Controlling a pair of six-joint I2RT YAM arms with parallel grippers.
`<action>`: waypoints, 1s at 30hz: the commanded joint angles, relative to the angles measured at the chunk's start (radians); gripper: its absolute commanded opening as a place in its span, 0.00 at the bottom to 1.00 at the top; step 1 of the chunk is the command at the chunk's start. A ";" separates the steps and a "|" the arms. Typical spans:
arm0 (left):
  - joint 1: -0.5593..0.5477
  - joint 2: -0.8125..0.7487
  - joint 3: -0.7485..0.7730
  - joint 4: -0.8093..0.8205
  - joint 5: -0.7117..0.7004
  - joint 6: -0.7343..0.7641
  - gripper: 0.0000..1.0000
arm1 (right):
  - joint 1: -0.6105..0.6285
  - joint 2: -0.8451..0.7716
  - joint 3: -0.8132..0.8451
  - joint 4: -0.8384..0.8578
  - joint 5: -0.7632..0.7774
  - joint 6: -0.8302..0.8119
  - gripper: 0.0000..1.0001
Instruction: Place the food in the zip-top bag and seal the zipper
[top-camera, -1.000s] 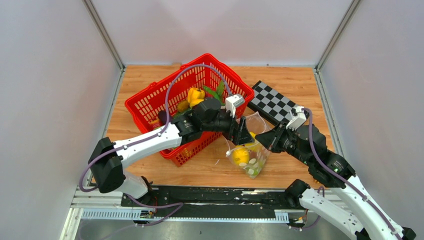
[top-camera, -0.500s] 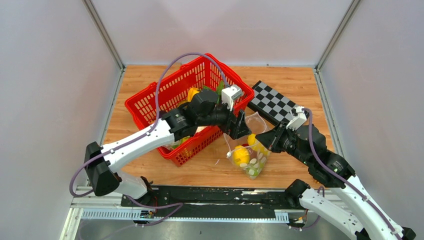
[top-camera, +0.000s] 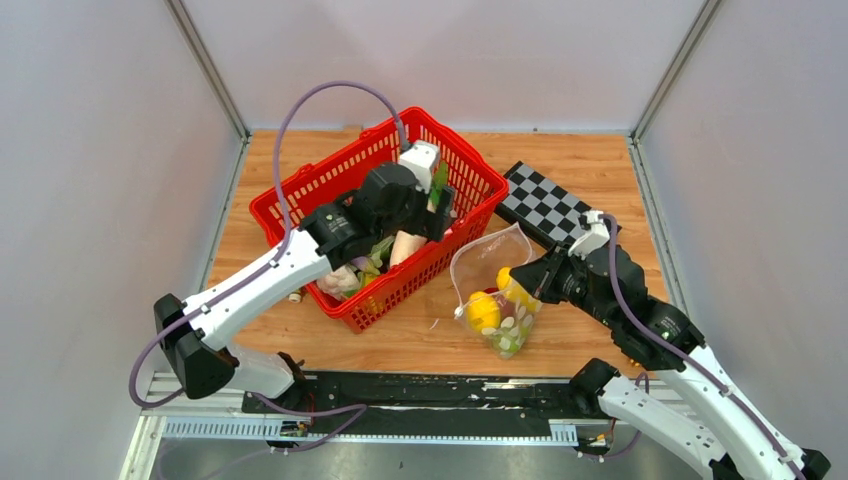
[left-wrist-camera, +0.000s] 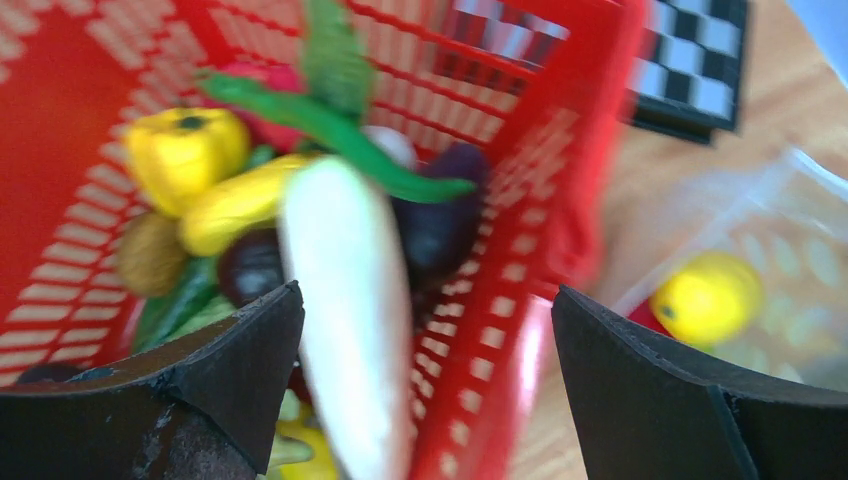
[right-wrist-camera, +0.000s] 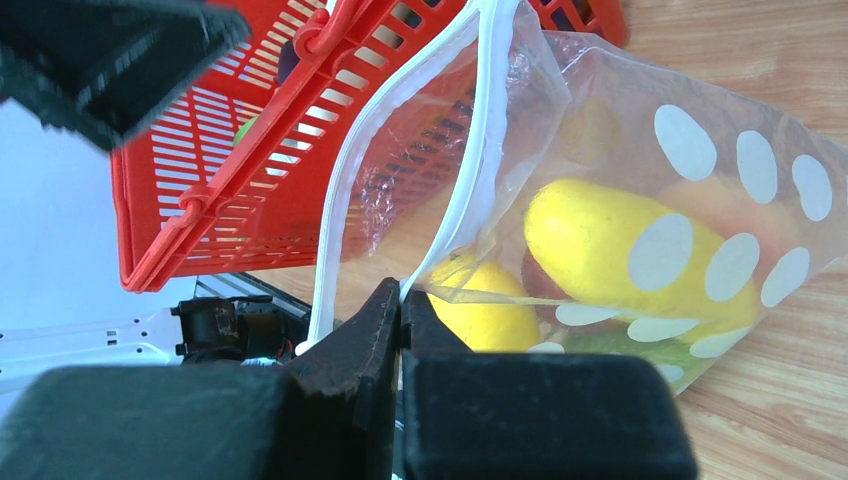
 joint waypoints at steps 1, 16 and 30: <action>0.115 -0.047 -0.018 0.017 -0.151 -0.076 1.00 | 0.004 0.009 0.032 0.039 0.009 -0.014 0.01; 0.364 0.097 -0.057 0.066 -0.099 -0.189 1.00 | 0.003 0.026 0.035 0.045 0.001 -0.010 0.01; 0.375 0.376 -0.012 0.224 -0.281 -0.408 1.00 | 0.003 0.016 0.029 0.045 -0.006 -0.010 0.01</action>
